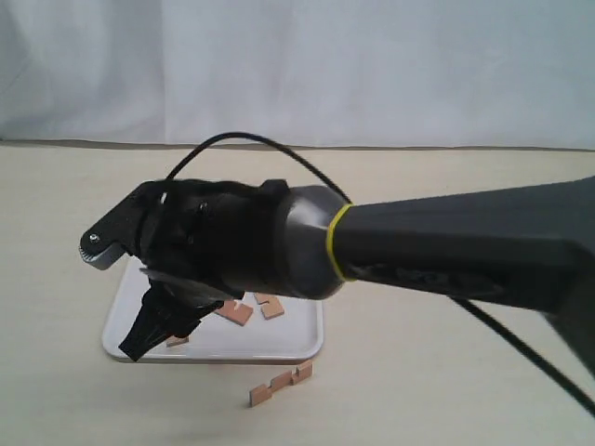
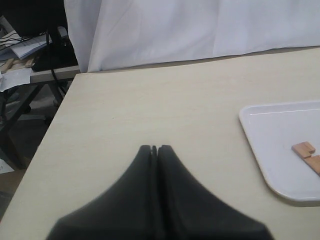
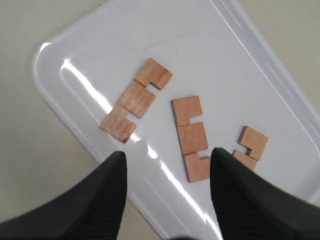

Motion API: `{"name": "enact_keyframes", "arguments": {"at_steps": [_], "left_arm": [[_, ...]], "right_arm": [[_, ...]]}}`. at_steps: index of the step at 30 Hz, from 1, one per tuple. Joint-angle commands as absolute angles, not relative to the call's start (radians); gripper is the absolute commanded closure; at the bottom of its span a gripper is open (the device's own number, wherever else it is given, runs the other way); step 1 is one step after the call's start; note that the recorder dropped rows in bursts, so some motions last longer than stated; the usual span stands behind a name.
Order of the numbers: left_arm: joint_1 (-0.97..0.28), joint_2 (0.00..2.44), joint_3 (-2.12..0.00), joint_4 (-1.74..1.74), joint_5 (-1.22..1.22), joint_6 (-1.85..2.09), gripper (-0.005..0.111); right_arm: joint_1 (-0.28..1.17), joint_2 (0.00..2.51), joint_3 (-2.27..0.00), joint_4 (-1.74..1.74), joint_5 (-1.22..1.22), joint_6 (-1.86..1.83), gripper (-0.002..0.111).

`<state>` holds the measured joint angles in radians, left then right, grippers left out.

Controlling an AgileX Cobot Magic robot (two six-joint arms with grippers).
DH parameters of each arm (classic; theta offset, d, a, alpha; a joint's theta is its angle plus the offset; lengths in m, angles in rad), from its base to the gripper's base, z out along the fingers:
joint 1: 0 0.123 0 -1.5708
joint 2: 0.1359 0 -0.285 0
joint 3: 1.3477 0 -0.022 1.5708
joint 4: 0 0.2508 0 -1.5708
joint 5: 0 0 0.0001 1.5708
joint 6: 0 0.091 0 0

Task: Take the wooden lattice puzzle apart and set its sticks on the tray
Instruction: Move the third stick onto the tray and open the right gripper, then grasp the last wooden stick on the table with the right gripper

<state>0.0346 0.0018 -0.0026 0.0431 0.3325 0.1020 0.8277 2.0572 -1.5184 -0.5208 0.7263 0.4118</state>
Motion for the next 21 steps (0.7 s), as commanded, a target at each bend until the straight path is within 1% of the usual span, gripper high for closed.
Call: {"name": "enact_keyframes", "arguments": {"at_steps": [1, 6, 11, 16, 21], "left_arm": [[0.034, 0.0, 0.0, 0.041, 0.322, 0.096, 0.107], [0.034, 0.0, 0.0, 0.041, 0.322, 0.096, 0.107], [0.034, 0.0, 0.0, 0.041, 0.322, 0.096, 0.107], [0.034, 0.0, 0.0, 0.041, 0.322, 0.096, 0.107], [0.034, 0.0, 0.0, 0.041, 0.322, 0.096, 0.107]], "right_arm": [[0.829, 1.979, -1.517, -0.361, 0.804, 0.186, 0.059], [0.829, 1.901, -1.433, -0.184, 0.828, -0.055, 0.059], [0.829, 1.858, -1.297, -0.178, 0.817, -0.164, 0.059], [0.829, 1.858, -1.194, -0.297, 0.806, -0.183, 0.059], [0.829, 1.858, -1.107, -0.441, 0.742, -0.18, 0.059]]}}
